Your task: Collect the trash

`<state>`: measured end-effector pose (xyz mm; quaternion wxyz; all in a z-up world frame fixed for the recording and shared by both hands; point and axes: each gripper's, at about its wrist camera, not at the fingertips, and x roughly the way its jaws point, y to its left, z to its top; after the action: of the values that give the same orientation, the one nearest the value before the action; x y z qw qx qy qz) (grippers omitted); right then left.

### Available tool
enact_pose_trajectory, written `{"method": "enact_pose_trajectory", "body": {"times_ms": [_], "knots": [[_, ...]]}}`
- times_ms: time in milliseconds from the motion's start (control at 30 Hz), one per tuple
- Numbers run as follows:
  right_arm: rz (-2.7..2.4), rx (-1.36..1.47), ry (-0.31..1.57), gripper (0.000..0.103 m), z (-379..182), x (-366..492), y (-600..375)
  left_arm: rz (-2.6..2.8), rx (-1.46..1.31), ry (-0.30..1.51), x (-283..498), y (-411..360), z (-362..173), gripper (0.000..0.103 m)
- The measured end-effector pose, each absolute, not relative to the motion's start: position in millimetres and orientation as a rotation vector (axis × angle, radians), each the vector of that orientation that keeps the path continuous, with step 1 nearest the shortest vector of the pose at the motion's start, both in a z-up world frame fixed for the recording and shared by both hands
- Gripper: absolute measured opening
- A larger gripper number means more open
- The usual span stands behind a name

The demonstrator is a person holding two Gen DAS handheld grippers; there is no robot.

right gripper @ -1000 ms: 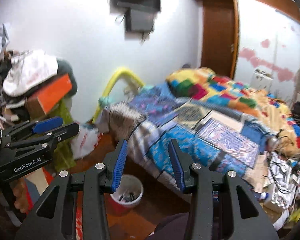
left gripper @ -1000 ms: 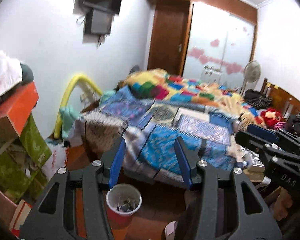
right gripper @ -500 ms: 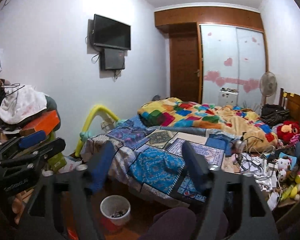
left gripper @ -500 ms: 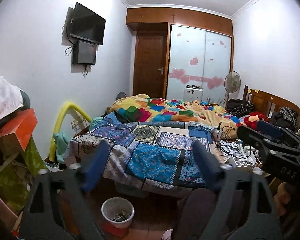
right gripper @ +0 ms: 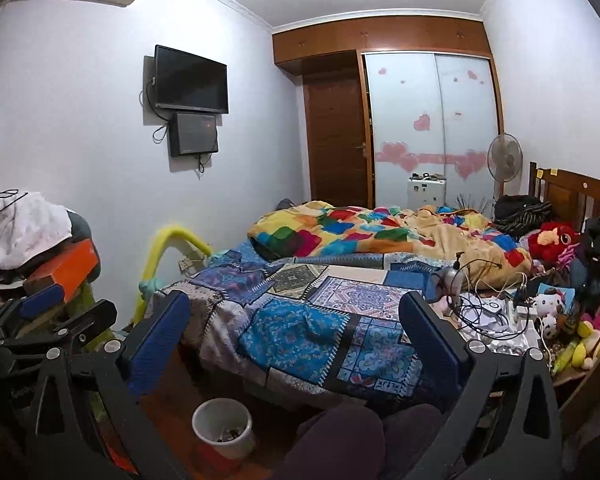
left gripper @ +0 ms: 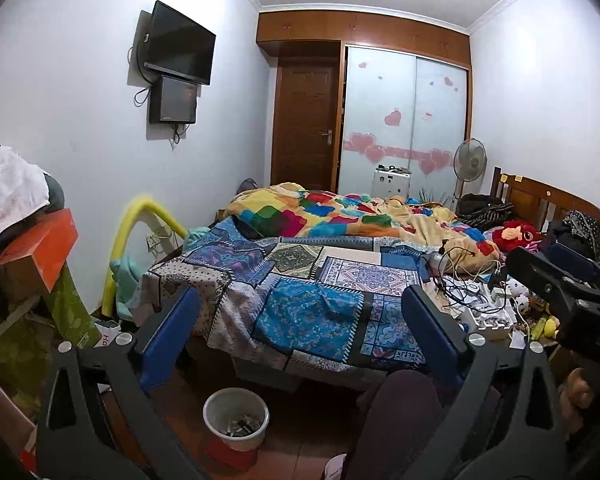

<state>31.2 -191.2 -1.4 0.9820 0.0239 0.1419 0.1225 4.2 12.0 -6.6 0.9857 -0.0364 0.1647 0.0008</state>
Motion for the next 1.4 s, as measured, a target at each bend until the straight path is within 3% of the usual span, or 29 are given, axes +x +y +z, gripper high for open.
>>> {"method": "enact_pose_trajectory", "body": {"times_ms": [1400], "knots": [[0.261,0.022,0.318,0.103,-6.0,23.2,-193.1,-0.009,-0.088,0.336,2.1,14.0,-6.4,0.102]]}}
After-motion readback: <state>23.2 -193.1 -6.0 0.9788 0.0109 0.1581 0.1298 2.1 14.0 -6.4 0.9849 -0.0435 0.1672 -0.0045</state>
